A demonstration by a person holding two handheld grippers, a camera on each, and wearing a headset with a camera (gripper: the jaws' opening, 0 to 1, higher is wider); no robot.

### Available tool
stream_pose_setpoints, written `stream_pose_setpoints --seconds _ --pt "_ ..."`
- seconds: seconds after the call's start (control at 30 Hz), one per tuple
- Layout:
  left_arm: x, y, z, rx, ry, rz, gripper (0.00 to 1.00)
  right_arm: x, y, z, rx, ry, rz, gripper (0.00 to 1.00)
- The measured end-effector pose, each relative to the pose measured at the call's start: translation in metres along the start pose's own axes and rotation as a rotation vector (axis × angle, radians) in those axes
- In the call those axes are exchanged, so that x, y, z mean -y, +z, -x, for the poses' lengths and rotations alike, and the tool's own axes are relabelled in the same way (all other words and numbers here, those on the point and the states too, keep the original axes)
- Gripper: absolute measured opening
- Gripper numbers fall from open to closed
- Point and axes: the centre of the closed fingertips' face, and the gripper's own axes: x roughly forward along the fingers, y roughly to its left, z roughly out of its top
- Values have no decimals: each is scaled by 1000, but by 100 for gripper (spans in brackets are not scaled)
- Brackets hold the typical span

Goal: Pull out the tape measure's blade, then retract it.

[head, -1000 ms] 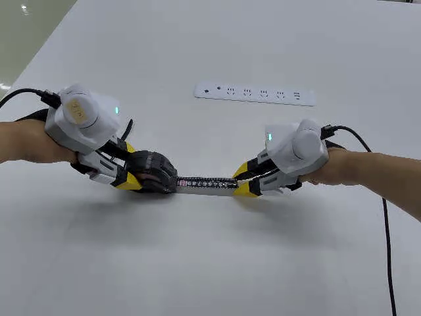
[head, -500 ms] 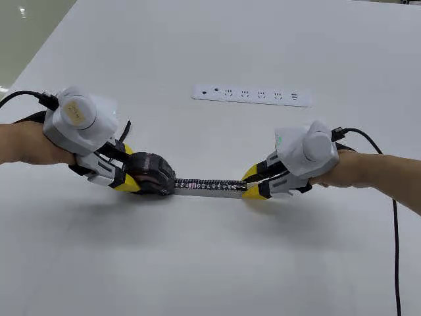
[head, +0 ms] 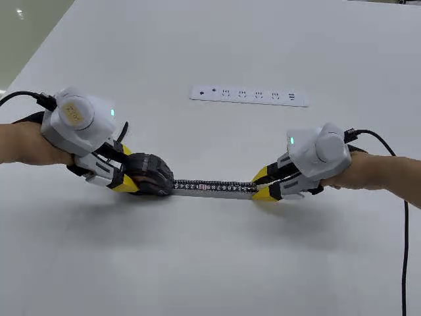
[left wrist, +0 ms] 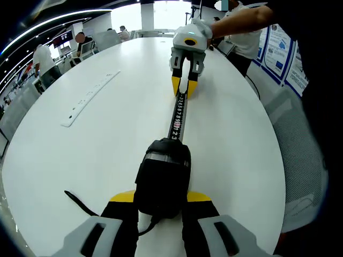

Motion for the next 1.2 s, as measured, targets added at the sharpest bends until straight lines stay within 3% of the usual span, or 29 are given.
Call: stream_pose_setpoints --seconds 1.2 --pt "0 1 -1 -5 -4 1 28 -2 -39 37 -61 -15 -28 12"
